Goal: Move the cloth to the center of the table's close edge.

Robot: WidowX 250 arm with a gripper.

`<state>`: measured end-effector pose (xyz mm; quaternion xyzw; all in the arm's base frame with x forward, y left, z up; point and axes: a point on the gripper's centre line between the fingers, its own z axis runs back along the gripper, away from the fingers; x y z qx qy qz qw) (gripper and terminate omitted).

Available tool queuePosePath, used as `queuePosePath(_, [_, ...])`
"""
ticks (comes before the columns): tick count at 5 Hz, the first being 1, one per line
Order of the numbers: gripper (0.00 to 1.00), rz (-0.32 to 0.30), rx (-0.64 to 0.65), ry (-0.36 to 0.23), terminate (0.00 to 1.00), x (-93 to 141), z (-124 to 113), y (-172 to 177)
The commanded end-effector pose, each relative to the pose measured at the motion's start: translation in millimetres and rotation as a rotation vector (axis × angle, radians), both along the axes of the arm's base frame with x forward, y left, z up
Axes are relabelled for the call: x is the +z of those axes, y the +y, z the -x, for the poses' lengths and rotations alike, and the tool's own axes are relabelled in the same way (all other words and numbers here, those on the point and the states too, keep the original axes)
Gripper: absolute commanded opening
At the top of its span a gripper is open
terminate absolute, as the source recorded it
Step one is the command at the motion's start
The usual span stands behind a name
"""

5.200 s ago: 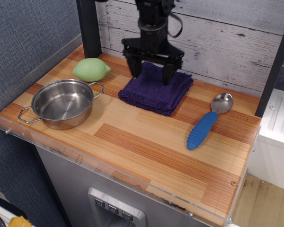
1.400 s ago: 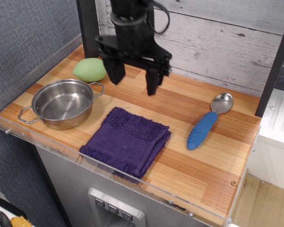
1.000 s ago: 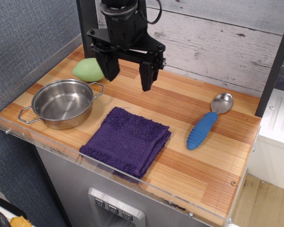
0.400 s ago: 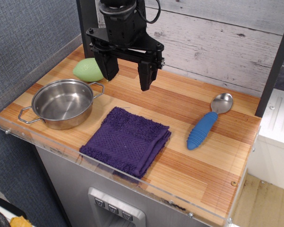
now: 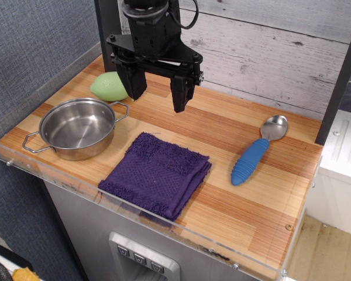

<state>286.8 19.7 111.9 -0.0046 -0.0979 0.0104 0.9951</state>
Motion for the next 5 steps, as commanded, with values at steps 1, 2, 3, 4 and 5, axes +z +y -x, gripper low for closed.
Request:
queuePosePath(1, [1.0,-0.006,0.006,-0.054,0.0,19.2,-2.0,5.7])
queuePosePath(2, [1.0,-0.006,0.006,-0.054,0.0,19.2,-2.0,5.7])
queuePosePath(3, [1.0,-0.006,0.006,-0.054,0.0,19.2,-2.0,5.7])
queuePosePath(4, [1.0,-0.006,0.006,-0.054,0.0,19.2,-2.0,5.7])
queuePosePath(5, [1.0,-0.006,0.006,-0.054,1.0,19.2,-2.0,5.7])
